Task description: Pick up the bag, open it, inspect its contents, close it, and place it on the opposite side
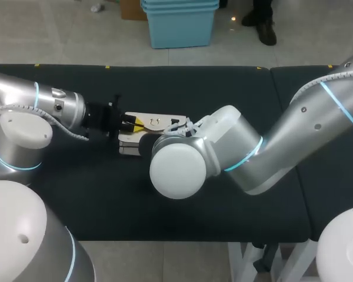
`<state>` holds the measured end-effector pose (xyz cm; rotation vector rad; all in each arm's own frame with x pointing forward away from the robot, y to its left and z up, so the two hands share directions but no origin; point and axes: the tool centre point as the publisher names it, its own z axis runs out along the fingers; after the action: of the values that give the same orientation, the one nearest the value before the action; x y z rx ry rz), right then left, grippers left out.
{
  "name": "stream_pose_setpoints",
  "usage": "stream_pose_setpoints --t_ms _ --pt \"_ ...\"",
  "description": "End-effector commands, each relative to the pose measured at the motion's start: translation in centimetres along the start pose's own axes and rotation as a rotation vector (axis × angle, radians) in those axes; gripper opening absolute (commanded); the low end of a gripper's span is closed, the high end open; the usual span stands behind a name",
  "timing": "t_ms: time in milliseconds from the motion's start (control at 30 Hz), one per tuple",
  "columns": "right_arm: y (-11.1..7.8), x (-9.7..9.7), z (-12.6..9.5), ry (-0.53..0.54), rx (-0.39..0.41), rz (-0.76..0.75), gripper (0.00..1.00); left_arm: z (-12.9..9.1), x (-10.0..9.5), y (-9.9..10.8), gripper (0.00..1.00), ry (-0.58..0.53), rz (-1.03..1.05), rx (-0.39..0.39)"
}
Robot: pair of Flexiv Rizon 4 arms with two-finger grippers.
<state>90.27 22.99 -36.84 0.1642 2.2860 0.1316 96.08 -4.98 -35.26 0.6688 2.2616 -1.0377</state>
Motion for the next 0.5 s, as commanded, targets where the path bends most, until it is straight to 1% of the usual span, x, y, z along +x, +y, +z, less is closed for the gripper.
stream_pose_setpoints --t_ms 33,133,233,367,400,500 --pt "0.1 0.1 0.1 -0.004 0.002 0.001 0.0 0.1 0.3 -0.8 0.0 -0.015 0.003 0.016" --pt "0.1 0.1 0.1 -0.004 0.002 0.001 0.0 0.5 0.1 -1.6 0.0 -0.009 0.026 0.022" --pt "0.1 0.1 0.1 -0.004 0.002 0.001 0.0 0.0 -0.2 -1.9 0.25 -0.026 0.042 0.023" --pt "0.1 0.1 0.1 -0.004 0.002 0.001 0.0 -0.8 -0.6 -2.2 0.31 -0.039 0.054 0.024" --pt "0.1 0.1 0.1 -0.004 0.002 0.001 0.0 -0.9 -0.6 -2.3 0.33 -0.042 0.059 0.02" --pt "0.1 0.1 0.1 -0.004 0.002 0.001 0.0 -1.2 -0.7 -2.4 0.33 -0.047 0.079 0.003"
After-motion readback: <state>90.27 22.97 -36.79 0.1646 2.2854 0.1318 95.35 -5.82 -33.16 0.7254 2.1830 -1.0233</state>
